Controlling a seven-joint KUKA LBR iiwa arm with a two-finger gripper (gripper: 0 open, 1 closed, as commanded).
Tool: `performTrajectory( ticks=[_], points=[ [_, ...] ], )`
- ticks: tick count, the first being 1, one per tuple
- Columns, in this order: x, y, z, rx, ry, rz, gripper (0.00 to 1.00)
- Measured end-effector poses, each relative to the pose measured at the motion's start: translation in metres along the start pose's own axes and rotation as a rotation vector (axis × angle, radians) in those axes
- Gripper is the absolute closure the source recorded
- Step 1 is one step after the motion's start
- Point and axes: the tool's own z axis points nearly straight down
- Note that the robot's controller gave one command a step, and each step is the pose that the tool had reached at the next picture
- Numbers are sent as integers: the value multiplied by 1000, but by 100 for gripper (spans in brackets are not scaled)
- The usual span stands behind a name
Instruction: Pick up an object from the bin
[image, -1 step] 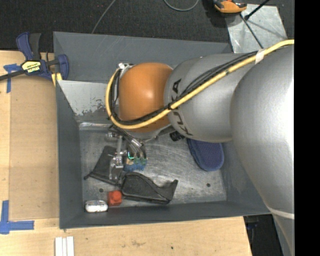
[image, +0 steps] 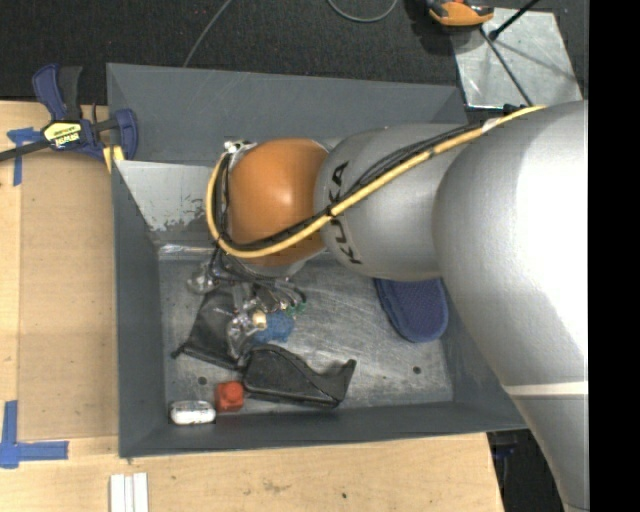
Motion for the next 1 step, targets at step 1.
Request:
performTrajectory(
  ticks=[1],
  points=[
    [-1,0,-2,0,-1,2,0]
  ],
)
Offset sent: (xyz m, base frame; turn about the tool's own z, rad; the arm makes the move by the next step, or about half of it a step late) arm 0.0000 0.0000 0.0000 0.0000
